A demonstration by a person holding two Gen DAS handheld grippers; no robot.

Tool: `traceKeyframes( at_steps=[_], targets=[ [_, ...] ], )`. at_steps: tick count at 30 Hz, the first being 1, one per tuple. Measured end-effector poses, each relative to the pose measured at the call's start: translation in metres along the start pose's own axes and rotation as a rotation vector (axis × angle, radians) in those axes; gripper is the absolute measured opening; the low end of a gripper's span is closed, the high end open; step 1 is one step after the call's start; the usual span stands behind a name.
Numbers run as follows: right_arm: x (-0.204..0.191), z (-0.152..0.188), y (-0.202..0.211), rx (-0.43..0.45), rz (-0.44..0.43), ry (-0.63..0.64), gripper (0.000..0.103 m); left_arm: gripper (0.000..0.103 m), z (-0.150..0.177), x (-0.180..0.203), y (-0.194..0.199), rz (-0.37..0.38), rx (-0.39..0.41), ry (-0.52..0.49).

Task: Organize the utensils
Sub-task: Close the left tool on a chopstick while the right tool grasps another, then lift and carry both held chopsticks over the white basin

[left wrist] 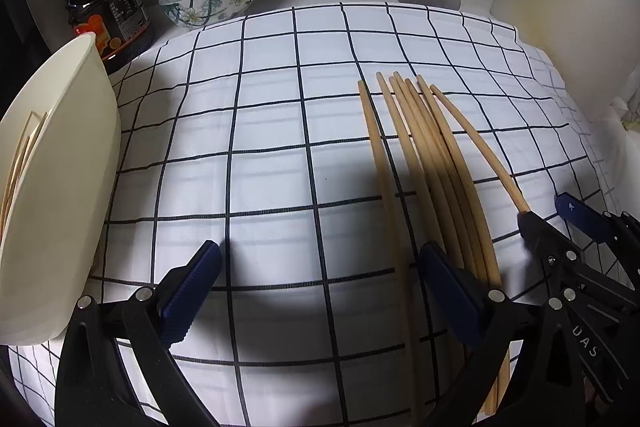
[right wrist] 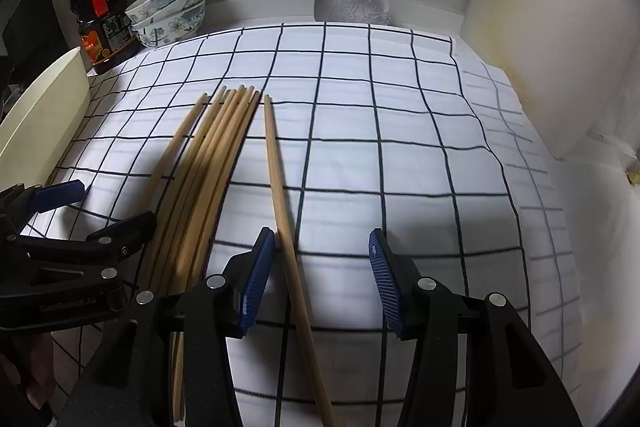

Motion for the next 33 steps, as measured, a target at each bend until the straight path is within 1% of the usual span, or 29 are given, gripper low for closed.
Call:
traceKeyframes(
  at_steps=[4,9,12,14,15,16,17,18,19,20,21,23,26,30,33],
  targets=[
    [-0.005,-0.006,-0.003,0.005,-0.009,0.018,0.047,0.085,-0.004,0.003,0.002,0.004,0.011,-0.012],
    [-0.01,-0.013,-0.006,0.009,-0.018,0.025,0.047,0.08,-0.005,0.006,0.004,0.005,0.019,-0.014],
    [-0.013,-0.017,-0.008,0.01,-0.023,0.025,0.047,0.069,-0.006,0.01,0.006,0.012,0.027,-0.031],
    [-0.015,-0.019,-0.009,0.01,-0.024,0.026,0.046,0.06,-0.006,0.014,0.008,0.016,0.031,-0.042],
    [-0.016,-0.02,-0.009,0.011,-0.027,0.027,0.044,0.058,-0.006,0.014,0.008,0.018,0.033,-0.046],
    [-0.017,-0.021,-0.009,0.011,-0.029,0.027,0.042,0.053,-0.007,0.016,0.008,0.02,0.034,-0.051],
    [-0.018,-0.021,-0.009,0.011,-0.031,0.028,0.038,0.047,-0.007,0.018,0.008,0.022,0.035,-0.055],
    [-0.019,-0.022,-0.009,0.011,-0.032,0.028,0.032,0.044,-0.007,0.02,0.009,0.024,0.036,-0.061],
    [-0.02,-0.022,-0.009,0.012,-0.033,0.028,0.028,0.037,-0.007,0.022,0.009,0.026,0.036,-0.067],
    [-0.02,-0.022,-0.009,0.013,-0.035,0.026,0.017,0.03,-0.007,0.023,0.01,0.027,0.037,-0.073],
    [-0.02,-0.022,-0.009,0.013,-0.036,0.022,0.009,0.026,-0.006,0.025,0.01,0.027,0.037,-0.077],
    [-0.017,-0.022,-0.009,0.01,-0.053,0.001,0.008,0.01,-0.005,0.027,0.011,0.029,0.033,-0.082],
    [-0.013,-0.021,-0.008,-0.003,-0.095,-0.047,0.006,0.007,-0.003,0.028,0.012,0.035,0.017,-0.079],
    [-0.011,-0.015,-0.003,-0.026,-0.138,-0.096,0.006,0.007,0.001,0.022,0.013,0.061,-0.02,-0.062],
    [-0.013,-0.01,0.006,-0.024,-0.152,-0.113,0.006,0.007,0.003,0.016,0.023,0.07,-0.017,-0.063]
  ],
)
Point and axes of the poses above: each gripper's, at about its wrist camera, not at the fingertips, and y roughly against the way its jaws point, x to its right, z to its underside, the point moved 10 cm from there along -y, roughly the way its jaws point, and after that the axes turned 11 degrees about -x, right-handed, at the moved point
